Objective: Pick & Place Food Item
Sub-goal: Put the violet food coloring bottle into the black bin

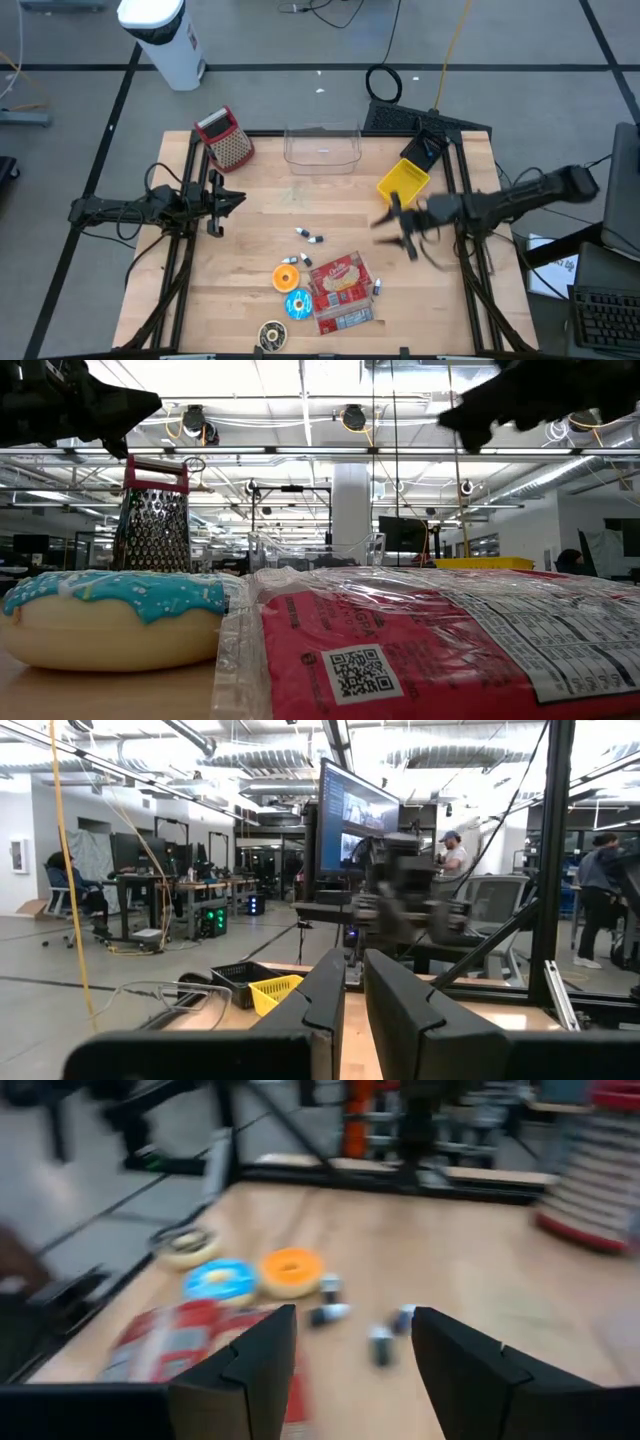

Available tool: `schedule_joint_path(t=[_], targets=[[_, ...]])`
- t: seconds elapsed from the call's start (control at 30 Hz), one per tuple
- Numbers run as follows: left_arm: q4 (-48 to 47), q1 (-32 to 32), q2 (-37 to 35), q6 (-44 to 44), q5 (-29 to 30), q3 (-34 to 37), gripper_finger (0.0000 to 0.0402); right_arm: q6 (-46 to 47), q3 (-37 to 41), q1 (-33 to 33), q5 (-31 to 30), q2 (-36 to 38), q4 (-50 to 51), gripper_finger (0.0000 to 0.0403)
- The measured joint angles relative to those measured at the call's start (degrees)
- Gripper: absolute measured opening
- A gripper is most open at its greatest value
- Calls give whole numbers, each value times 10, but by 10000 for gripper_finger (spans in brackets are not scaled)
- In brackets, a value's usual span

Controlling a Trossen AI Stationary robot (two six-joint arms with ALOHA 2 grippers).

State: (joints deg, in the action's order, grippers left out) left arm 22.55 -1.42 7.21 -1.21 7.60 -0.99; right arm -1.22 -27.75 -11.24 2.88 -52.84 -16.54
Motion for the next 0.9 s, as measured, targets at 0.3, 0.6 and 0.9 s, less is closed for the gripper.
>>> schedule_joint_path(t=[0.3,0.6,0.9], targets=[[0,0,0,0,0,0,42,16,0,-207,-134,-120,4,205],[0,0,0,0,0,0,42,19,0,-224,-103,-244,4,202],[0,0,0,0,0,0,42,-28,0,-221,-71,-332,-66,195]])
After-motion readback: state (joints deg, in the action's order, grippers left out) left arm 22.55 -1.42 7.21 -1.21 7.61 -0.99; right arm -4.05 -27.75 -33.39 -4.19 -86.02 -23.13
